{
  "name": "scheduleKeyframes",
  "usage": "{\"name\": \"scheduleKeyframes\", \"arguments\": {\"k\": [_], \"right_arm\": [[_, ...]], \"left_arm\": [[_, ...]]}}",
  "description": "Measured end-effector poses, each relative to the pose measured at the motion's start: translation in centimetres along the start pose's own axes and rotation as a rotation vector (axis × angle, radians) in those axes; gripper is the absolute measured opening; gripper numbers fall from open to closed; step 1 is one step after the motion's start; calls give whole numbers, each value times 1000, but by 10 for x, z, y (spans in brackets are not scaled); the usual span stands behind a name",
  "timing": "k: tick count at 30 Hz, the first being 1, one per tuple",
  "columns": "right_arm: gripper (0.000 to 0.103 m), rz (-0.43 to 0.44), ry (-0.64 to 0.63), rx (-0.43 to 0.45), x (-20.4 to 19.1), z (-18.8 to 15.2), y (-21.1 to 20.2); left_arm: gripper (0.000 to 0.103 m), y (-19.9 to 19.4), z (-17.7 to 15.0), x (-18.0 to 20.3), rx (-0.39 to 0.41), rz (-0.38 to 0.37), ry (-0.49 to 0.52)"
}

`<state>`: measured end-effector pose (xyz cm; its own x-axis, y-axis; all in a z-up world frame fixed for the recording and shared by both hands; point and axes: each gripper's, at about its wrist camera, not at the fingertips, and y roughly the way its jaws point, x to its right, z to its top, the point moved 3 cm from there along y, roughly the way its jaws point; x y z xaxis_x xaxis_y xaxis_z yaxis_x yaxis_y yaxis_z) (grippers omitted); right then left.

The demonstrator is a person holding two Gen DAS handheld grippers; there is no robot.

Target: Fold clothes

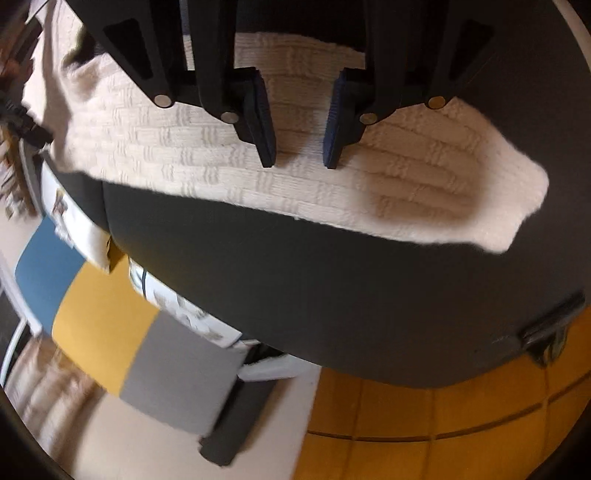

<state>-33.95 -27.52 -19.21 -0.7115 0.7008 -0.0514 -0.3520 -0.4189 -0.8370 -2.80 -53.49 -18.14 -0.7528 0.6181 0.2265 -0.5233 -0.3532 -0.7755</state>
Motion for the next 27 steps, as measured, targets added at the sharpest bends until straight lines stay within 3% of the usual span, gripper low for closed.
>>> {"name": "scheduleKeyframes", "arguments": {"k": [2,3,7,8,12,15,18,20,22,24,27], "right_arm": [[103,7,-18,-28,-5,-6,3],[103,11,-15,6,-5,-7,2],[102,34,19,23,3,-10,-27],[102,42,29,37,6,-12,-40],[102,-59,40,56,47,-47,-90],[102,-150,136,40,100,-85,-116],[102,-236,268,23,162,-121,-132],[102,-245,375,-2,199,-147,-134],[102,-244,444,-20,226,-168,-132],[102,-273,475,-66,246,-191,-127],[103,-266,465,-1,251,-201,-134]], "left_arm": [[26,-1,-3,2,-3,36,23],[26,-1,-3,3,-11,55,24],[26,-13,6,33,-13,-13,11],[27,-17,5,55,-14,-62,59],[27,-25,-12,168,-41,-298,316],[27,-25,-39,256,-84,-448,490],[27,-20,-76,325,-135,-519,631],[27,-6,-94,360,-150,-517,713],[27,14,-115,388,-174,-414,808],[29,24,-121,394,-149,-339,799],[29,24,-125,394,-164,-295,791]]}}
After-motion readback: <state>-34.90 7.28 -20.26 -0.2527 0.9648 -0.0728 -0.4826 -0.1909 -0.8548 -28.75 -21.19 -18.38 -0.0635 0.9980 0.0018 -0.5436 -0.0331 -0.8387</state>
